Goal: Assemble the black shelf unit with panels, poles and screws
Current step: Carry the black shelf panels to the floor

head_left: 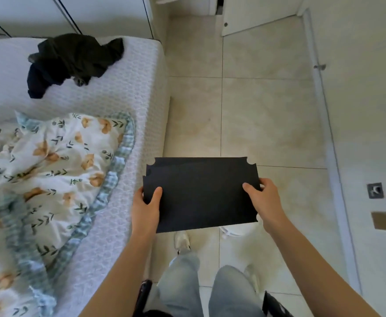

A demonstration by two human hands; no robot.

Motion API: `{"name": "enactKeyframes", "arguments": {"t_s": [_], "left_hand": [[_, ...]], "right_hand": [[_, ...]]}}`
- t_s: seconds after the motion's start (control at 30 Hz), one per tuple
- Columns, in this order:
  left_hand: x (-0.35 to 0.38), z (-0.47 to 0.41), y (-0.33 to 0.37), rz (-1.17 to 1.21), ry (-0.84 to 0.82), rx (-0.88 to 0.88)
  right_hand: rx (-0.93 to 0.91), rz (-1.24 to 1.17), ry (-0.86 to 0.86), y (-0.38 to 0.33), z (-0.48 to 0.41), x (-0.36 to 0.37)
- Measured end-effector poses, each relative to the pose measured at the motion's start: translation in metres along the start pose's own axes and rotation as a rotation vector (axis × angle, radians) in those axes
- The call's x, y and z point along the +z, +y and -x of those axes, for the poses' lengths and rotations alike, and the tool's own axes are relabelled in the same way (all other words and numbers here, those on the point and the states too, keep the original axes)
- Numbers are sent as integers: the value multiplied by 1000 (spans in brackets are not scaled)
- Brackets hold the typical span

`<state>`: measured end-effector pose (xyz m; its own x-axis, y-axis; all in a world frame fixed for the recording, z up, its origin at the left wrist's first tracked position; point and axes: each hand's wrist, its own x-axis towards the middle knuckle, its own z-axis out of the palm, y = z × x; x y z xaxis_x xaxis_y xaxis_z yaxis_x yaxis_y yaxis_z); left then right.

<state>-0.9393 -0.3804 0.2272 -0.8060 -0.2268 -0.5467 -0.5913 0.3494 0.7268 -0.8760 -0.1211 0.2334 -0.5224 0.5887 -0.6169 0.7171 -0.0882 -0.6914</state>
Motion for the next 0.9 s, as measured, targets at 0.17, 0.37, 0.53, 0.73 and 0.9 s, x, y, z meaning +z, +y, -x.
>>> {"name": "enactKeyframes", "arguments": {"t_s": [0.17, 0.37, 0.53, 0.73, 0.9], "left_hand": [[-14, -61, 40, -45, -77, 38], [4, -108, 81, -85, -137, 62], [31, -143, 117, -91, -180, 61], [66, -178, 159, -82, -177, 69], [92, -211, 188, -88, -201, 76]], "right_hand": [[47, -100, 70, -27, -12, 38], [70, -135, 131, -61, -43, 51], [77, -153, 145, -94, -85, 47], [85, -150, 146, -135, -135, 37], [112, -154, 161, -159, -170, 37]]}}
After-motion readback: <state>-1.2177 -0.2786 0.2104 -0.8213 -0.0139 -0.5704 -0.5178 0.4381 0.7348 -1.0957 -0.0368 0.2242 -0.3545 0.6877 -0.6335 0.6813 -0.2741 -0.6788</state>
